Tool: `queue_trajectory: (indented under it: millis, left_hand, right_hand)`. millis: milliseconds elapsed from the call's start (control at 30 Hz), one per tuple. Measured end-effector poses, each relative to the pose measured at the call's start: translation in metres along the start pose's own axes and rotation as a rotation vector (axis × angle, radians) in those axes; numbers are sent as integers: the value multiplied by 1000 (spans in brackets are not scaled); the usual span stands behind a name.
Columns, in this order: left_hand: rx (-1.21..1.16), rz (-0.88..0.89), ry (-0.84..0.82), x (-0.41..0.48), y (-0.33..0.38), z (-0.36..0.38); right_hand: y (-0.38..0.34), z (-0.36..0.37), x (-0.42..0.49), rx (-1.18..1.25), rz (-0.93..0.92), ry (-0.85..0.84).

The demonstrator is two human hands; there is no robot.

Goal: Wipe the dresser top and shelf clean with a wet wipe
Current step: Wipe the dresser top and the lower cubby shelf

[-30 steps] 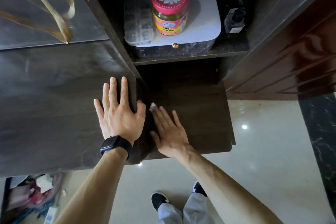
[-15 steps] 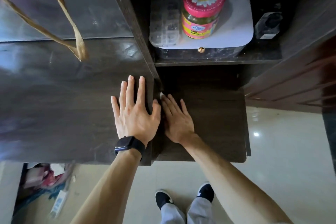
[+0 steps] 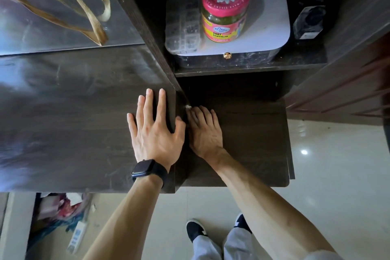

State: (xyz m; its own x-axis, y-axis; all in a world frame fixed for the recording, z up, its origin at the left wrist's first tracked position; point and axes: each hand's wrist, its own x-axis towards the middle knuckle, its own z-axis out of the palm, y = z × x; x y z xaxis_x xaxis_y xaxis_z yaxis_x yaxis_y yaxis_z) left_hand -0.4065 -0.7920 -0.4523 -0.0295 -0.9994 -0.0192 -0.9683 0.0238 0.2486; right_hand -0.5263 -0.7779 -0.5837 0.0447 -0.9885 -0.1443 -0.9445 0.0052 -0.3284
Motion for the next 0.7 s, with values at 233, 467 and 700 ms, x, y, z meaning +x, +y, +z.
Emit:
queue_trajectory:
  millis: [233, 467, 700]
  left_hand:
    - [-5, -2, -15, -2, 3, -3]
    - [7, 4, -17, -2, 2, -6]
    - [-16, 1, -4, -2, 1, -1]
  right_hand:
    - [4, -12, -3, -32, -39, -54]
    - [84, -13, -122, -14, 373, 50]
    - [116, -35, -72, 143, 804, 124]
